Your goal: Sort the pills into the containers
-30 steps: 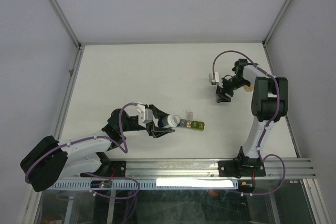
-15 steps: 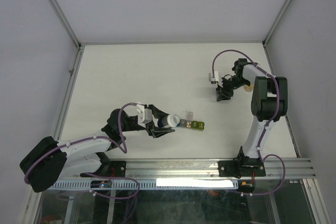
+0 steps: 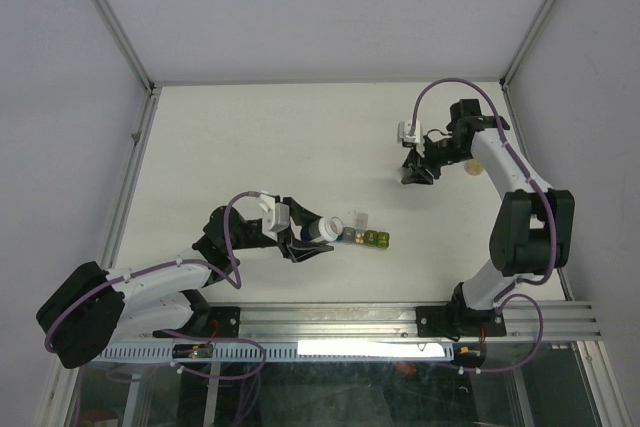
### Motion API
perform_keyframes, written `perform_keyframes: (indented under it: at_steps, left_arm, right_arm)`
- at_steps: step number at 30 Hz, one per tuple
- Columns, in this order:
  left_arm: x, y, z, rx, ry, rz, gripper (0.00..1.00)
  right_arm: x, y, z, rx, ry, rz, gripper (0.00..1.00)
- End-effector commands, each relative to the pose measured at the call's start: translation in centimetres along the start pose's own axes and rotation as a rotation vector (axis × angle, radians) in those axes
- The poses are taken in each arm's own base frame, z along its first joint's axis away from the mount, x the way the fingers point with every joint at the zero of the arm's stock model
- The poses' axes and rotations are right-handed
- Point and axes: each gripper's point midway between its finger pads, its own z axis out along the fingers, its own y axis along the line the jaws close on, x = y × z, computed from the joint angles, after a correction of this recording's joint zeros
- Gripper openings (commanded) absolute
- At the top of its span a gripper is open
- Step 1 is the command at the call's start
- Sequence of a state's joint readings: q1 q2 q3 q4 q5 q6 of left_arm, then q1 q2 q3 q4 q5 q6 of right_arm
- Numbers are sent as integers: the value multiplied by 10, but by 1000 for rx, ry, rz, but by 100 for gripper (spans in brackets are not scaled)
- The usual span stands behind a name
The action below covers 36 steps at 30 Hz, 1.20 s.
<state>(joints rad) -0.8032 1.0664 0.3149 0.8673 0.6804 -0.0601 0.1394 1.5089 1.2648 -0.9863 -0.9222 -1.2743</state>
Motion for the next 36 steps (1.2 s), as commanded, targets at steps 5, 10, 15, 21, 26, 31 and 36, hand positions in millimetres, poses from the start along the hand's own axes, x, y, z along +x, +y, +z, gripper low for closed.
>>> perform_keyframes:
  at_steps: [5,10,15,21,26,31,36]
  left_arm:
    - [-41,7,11,-16,-79,-54,0]
    - [-48,8,9,-37,-106,-73,0]
    - [-51,8,8,-47,-117,-99,0]
    - [-51,6,3,-62,-147,-114,0]
    - [-52,7,4,-60,-150,-107,0]
    - [-58,5,6,-42,-171,-104,0]
    - [-64,2,8,-18,-188,-103,0]
  right_arm:
    - [-107,63,-5,-96,-273,30,10]
    - [-133,85,-14,-172,-338,18,10]
    - [-149,100,-18,-199,-344,-22,10]
    - [-164,110,-27,-218,-354,-67,11]
    - [-173,114,-32,-231,-360,-84,11]
    - [-177,118,-35,-235,-349,-116,11]
    - [-186,121,-38,-239,-344,-151,11]
